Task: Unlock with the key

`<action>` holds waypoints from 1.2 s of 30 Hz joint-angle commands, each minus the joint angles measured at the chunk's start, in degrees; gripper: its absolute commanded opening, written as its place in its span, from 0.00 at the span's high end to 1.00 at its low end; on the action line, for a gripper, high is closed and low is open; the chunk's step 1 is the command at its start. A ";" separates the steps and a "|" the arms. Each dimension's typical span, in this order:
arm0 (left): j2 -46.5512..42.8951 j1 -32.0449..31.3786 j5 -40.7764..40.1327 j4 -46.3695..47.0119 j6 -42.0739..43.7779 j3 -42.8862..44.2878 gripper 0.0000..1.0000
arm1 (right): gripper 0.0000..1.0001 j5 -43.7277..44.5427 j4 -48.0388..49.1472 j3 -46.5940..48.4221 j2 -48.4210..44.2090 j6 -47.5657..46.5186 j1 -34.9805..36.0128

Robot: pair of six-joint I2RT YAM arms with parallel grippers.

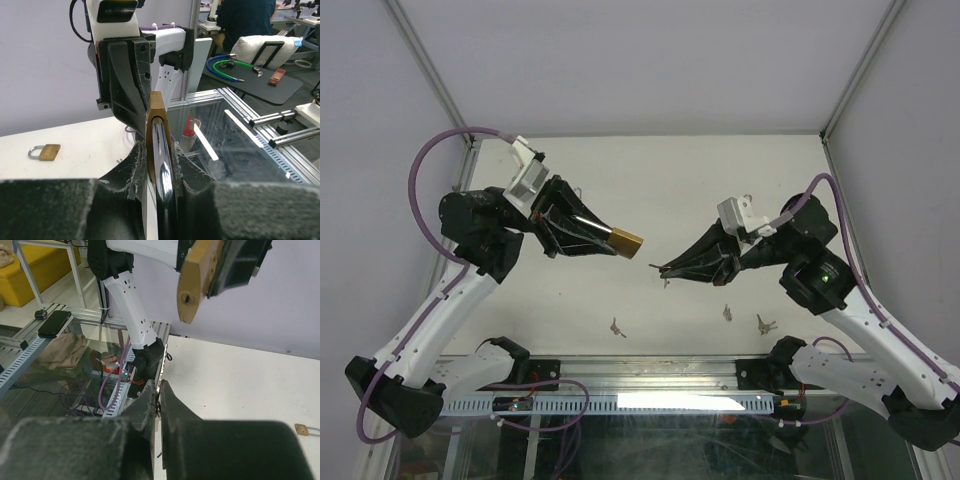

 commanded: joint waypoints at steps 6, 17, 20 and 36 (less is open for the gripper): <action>2.32 -2.05 -2.78 1.37 0.64 3.79 1.00 | 1.00 2.47 8.82 -1.39 -2.62 0.99 0.76; 3.03 -3.19 -3.24 -0.27 2.23 4.34 1.00 | 1.00 9.57 4.87 1.62 -1.34 3.19 0.75; 2.70 -3.27 -3.35 -0.40 2.72 3.82 1.00 | 1.00 8.55 6.51 2.16 -0.97 5.00 0.73; 2.10 -3.62 -4.20 -1.16 3.92 2.70 1.00 | 1.00 6.91 7.64 3.38 1.15 7.43 0.77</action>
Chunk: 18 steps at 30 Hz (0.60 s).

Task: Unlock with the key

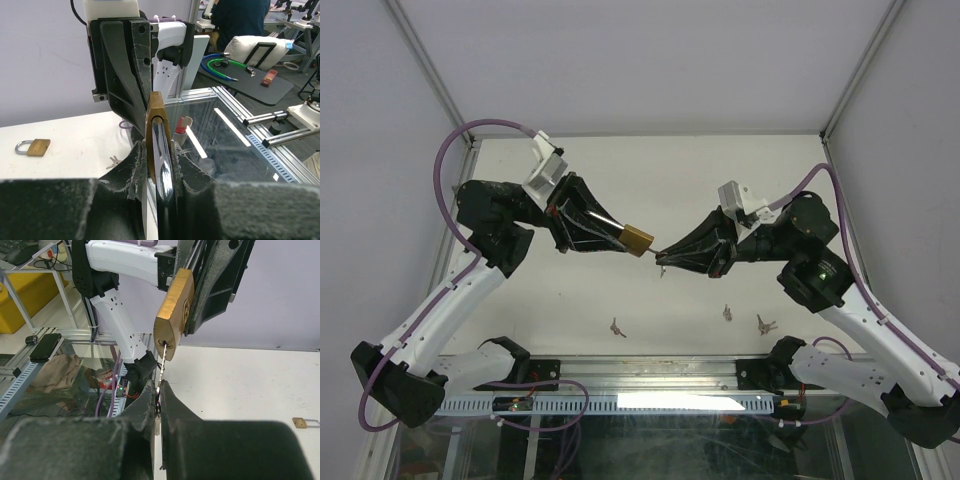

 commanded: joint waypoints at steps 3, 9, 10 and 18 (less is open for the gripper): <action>-1.47 -0.79 -3.80 2.00 1.70 1.39 1.00 | 1.00 0.34 2.63 3.03 0.27 0.85 0.25; -1.33 -0.75 -4.00 0.93 3.22 -0.42 1.00 | 1.00 2.54 0.14 3.71 0.03 -0.47 0.22; -1.33 -0.79 -4.27 0.73 3.37 -0.62 1.00 | 1.00 2.93 -0.48 4.06 0.21 -0.72 0.20; -0.89 -0.77 -5.11 -8.94 8.22 -0.78 1.00 | 1.00 6.09 -8.44 8.36 2.60 -4.57 0.19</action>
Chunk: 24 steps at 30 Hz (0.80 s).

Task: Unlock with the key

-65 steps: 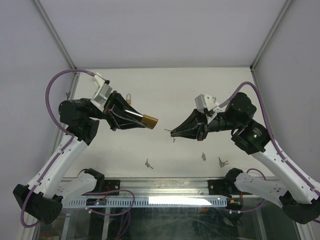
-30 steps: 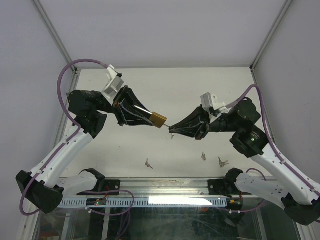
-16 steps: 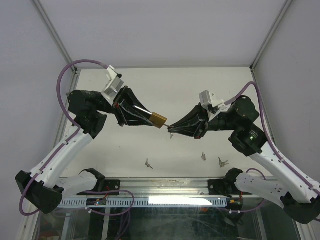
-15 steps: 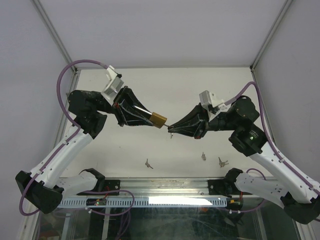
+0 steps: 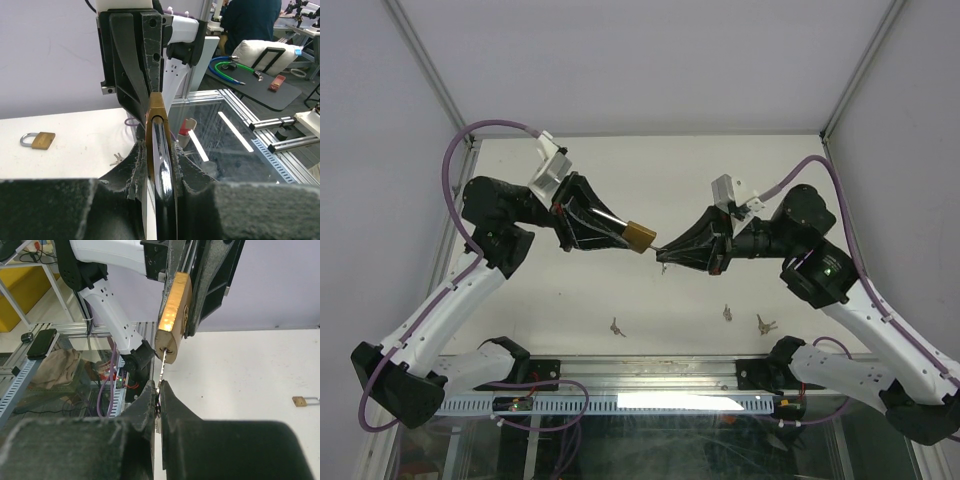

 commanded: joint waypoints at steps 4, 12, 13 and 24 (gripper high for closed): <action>-0.50 -0.90 -3.20 -10.22 7.21 0.26 1.00 | 1.00 3.51 -3.28 5.96 2.26 -4.38 0.26; 0.40 -0.90 -6.65 -19.83 15.68 -0.81 1.00 | 1.00 1.78 -0.05 7.38 5.93 -5.38 0.22; 0.64 -1.02 -6.81 -19.97 15.73 -1.19 1.00 | 1.00 1.35 1.18 7.54 6.39 -5.38 0.22; -2.00 -1.61 -9.42 -17.32 21.98 -6.88 1.00 | 1.00 -11.16 23.71 3.18 10.42 10.32 -1.74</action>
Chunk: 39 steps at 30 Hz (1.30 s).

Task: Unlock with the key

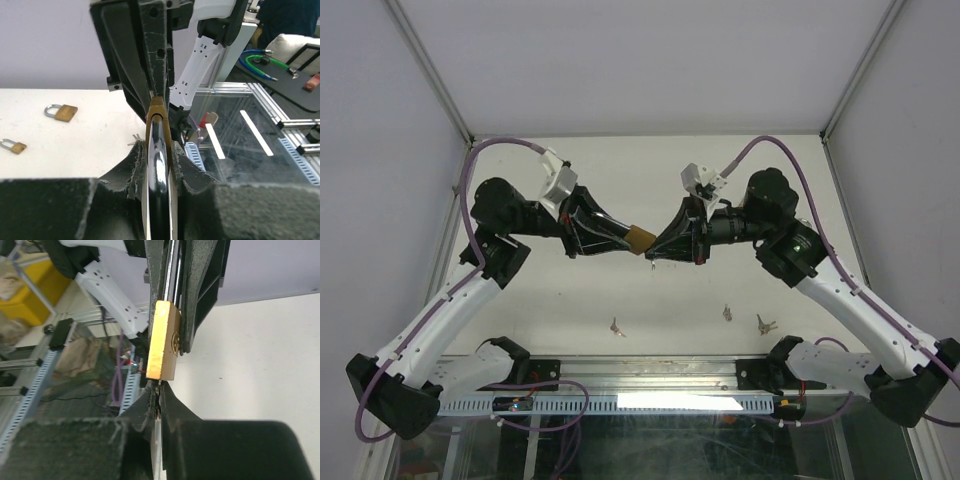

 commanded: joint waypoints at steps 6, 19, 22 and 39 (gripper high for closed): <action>-0.03 -1.84 0.89 5.23 8.09 -4.01 1.00 | 1.00 -19.89 42.35 -0.82 5.19 24.53 -0.04; -0.71 -0.51 -9.35 -0.21 0.42 -5.42 1.00 | 0.58 7.67 19.26 -4.02 -2.86 2.59 0.43; -1.05 -0.14 -9.97 -3.04 1.60 -4.82 1.00 | 0.27 9.56 13.63 -3.89 -3.37 -2.73 0.46; -1.92 0.62 -5.46 -11.23 12.95 -2.25 1.00 | 0.23 2.99 -17.07 12.03 7.12 -21.43 -1.43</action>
